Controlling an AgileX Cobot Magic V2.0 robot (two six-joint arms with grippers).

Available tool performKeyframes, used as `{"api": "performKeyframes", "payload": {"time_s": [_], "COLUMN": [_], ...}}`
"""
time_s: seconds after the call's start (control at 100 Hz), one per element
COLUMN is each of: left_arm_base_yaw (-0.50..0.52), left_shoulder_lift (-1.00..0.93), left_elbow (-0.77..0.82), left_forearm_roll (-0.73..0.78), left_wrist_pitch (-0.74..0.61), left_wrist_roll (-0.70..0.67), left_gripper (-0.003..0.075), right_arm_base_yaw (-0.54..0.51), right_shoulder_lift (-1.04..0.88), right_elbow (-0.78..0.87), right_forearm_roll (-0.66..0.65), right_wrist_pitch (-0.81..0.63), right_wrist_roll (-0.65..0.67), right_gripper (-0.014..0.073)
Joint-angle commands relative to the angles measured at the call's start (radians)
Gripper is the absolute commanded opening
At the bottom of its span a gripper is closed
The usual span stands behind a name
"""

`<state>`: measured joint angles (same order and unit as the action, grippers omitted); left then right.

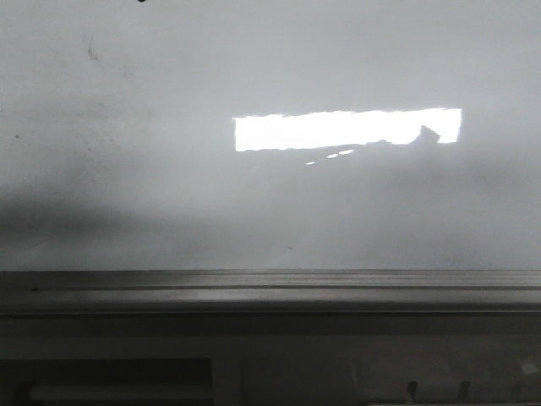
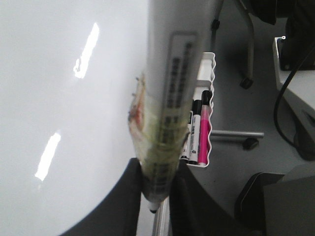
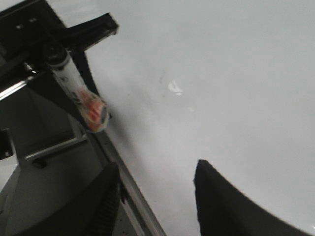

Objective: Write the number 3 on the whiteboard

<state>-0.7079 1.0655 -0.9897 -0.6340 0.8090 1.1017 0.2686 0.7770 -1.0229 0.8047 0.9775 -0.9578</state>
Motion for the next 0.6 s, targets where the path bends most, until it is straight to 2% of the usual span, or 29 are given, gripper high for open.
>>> {"api": "performKeyframes", "payload": {"time_s": [0.0,0.13,0.24,0.37,0.59], "left_arm_base_yaw": [-0.014,-0.014,-0.014,-0.014,-0.014], "left_shoulder_lift": [-0.012,-0.012,-0.012,-0.012,-0.012], "left_elbow": [-0.036,-0.036,-0.036,-0.036,-0.036], "left_forearm_roll": [-0.004,-0.004,-0.004,-0.004,-0.004], "left_wrist_pitch": [-0.028,-0.028,-0.028,-0.024,-0.024], "left_wrist_roll": [0.008,0.008,0.008,0.008,0.008], "left_gripper": [-0.0021,-0.0021,-0.0021,-0.0021,-0.0021], "right_arm_base_yaw": [0.076,0.226,0.323,0.389,0.465], "right_shoulder_lift": [0.045,0.089,0.136,0.184,0.243], "right_elbow": [-0.052,-0.052,-0.052,-0.052,-0.052], "right_forearm_roll": [0.052,0.027,0.007,0.007,0.007], "right_wrist_pitch": [-0.03,-0.087,-0.21,-0.338,-0.363], "right_wrist_roll": [-0.034,-0.044,-0.044,-0.045,-0.068], "right_gripper": [0.0314,0.0318,0.0318,0.0318,0.0332]}}
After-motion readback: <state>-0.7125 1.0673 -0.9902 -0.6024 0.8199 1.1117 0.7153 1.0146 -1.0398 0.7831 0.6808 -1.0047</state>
